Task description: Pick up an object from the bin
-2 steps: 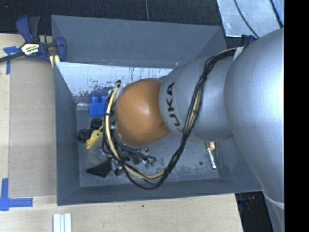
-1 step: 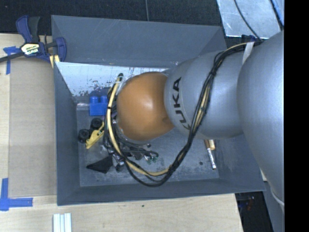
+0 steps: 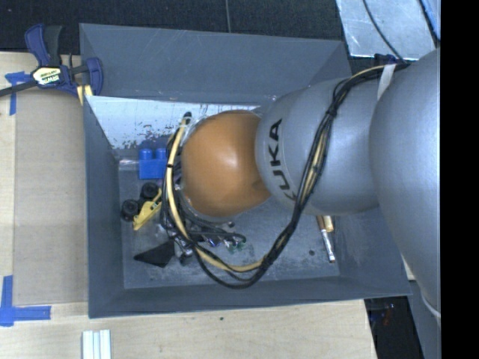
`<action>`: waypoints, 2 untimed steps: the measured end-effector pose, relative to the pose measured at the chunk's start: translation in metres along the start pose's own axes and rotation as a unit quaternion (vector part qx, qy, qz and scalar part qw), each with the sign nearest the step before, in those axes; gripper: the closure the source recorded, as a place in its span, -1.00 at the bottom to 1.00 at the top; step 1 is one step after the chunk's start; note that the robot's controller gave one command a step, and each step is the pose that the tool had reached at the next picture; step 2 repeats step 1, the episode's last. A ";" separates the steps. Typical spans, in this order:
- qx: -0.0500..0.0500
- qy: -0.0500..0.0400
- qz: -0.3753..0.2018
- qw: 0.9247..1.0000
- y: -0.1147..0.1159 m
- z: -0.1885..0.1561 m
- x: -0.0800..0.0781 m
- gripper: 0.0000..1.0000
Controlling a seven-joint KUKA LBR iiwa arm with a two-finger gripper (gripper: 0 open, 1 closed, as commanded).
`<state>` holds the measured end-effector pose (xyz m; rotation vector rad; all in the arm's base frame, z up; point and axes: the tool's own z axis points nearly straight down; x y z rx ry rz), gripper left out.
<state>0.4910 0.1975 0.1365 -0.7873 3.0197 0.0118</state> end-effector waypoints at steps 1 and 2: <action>0.000 -0.001 0.000 1.000 0.000 -0.003 0.000 1.00; 0.000 -0.001 0.000 1.000 0.000 -0.003 0.000 1.00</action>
Offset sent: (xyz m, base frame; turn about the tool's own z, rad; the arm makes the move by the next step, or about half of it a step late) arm 0.0001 -0.0001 0.0164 0.0007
